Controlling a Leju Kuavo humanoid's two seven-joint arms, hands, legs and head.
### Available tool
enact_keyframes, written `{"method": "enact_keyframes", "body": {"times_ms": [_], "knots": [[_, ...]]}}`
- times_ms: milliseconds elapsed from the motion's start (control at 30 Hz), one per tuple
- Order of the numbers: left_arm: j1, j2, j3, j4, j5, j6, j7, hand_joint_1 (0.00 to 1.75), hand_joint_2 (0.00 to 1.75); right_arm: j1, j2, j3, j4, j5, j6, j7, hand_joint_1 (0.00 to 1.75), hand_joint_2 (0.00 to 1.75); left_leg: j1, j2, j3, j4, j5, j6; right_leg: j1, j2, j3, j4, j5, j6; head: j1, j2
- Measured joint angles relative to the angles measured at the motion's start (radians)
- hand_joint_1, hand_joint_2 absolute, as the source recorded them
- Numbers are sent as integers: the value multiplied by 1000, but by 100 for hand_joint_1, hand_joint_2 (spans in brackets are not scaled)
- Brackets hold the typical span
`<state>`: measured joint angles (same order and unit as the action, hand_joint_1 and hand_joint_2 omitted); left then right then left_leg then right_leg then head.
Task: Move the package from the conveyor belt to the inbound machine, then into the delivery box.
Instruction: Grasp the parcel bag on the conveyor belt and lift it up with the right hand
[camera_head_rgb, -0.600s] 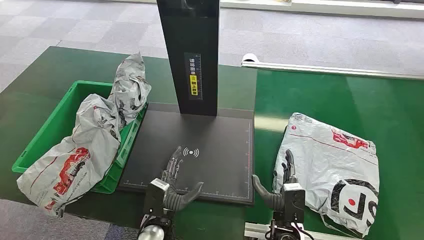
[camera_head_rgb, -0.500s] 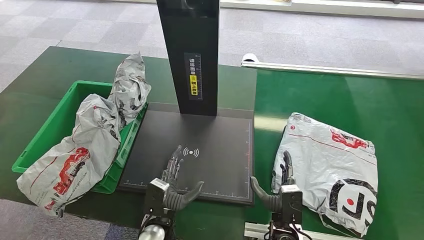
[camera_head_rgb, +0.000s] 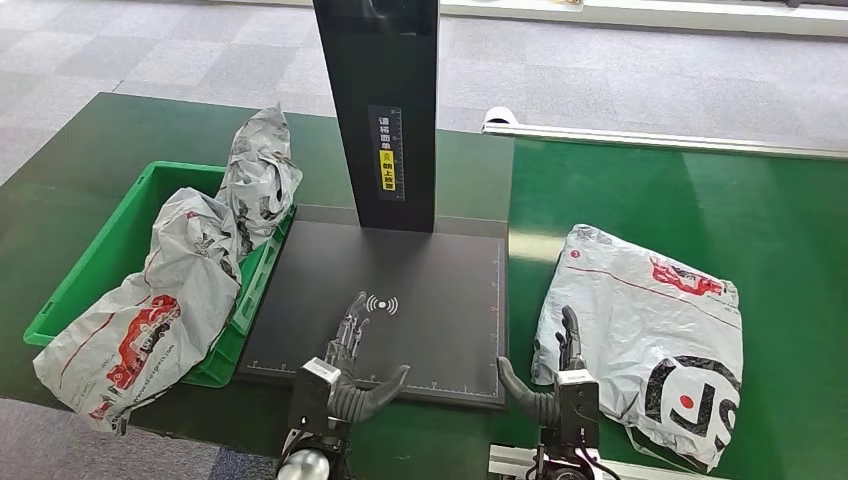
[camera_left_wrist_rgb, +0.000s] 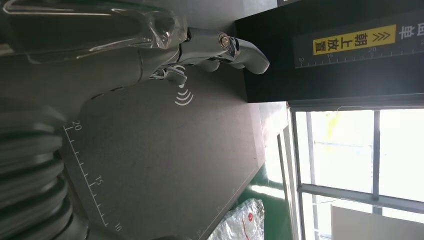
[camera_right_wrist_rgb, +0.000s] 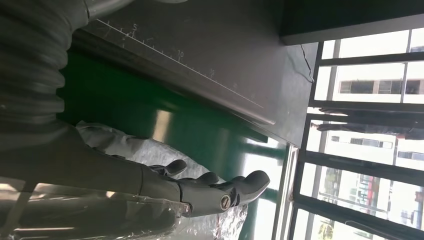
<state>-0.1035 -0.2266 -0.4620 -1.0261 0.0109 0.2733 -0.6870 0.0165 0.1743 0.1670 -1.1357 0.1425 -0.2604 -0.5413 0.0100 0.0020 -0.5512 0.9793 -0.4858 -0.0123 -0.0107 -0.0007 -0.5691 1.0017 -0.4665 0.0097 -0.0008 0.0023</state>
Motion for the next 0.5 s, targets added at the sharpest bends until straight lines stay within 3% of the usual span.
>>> {"method": "enact_keyframes", "body": {"times_ms": [500], "knots": [[-2,0,-1,3,-10,12,11,0,175,-1,13,-1,19,11,28,20,0,175,0,0,0,0,0,0,0,0,0,0,0,0,0,0]]}}
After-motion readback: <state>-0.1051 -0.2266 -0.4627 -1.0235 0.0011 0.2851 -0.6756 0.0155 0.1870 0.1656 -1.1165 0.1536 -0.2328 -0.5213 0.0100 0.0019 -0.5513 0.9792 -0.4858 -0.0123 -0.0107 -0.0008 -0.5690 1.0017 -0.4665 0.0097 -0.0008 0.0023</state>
